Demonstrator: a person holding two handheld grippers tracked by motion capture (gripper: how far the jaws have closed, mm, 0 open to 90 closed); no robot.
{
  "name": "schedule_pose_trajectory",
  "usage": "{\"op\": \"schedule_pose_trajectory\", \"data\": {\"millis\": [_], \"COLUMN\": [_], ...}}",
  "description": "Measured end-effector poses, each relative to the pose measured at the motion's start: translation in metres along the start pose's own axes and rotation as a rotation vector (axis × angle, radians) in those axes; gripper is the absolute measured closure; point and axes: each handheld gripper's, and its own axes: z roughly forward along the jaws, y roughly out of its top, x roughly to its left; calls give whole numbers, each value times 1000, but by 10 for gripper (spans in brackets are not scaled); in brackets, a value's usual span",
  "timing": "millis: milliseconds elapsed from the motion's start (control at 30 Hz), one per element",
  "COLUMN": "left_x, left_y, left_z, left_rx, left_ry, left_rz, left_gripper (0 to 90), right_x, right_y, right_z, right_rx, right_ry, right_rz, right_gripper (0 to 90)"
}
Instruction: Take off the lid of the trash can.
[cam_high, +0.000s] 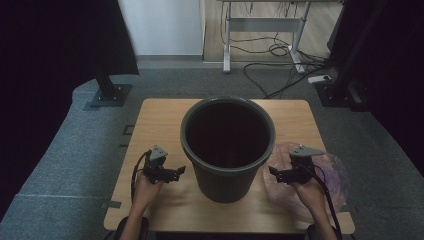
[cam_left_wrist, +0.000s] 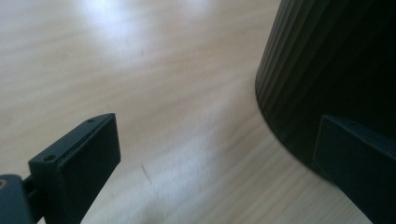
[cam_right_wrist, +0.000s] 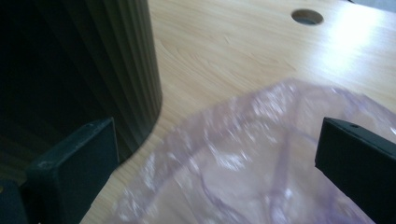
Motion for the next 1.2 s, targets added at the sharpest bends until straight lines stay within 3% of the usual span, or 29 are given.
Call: {"op": "schedule_pose_trajectory", "data": {"millis": [367, 500, 633, 833, 1033, 1200], "left_x": [9, 8, 2, 4, 4, 7], "left_y": [-32, -38, -41, -41, -39, -32], "left_z": [16, 20, 22, 18, 18, 15], "left_rx": [120, 152, 156, 176, 203, 215], "left_ry": [14, -5, 33, 37, 44, 7], "left_rz": [-6, -1, 58, 53, 42, 25], "left_gripper": [0, 0, 0, 0, 0, 0], "right_x": [-15, -20, -26, -35, -40, -40], "right_y": [-27, -39, -54, -72, -86, -98], "right_z": [-13, -19, -24, -28, -21, -10], "right_rx": [47, 82, 100, 121, 147, 178], "right_ry": [-56, -75, -104, -151, -164, -156], "right_rz": [42, 83, 98, 107, 106, 102], "right_gripper": [0, 0, 0, 0, 0, 0]}}
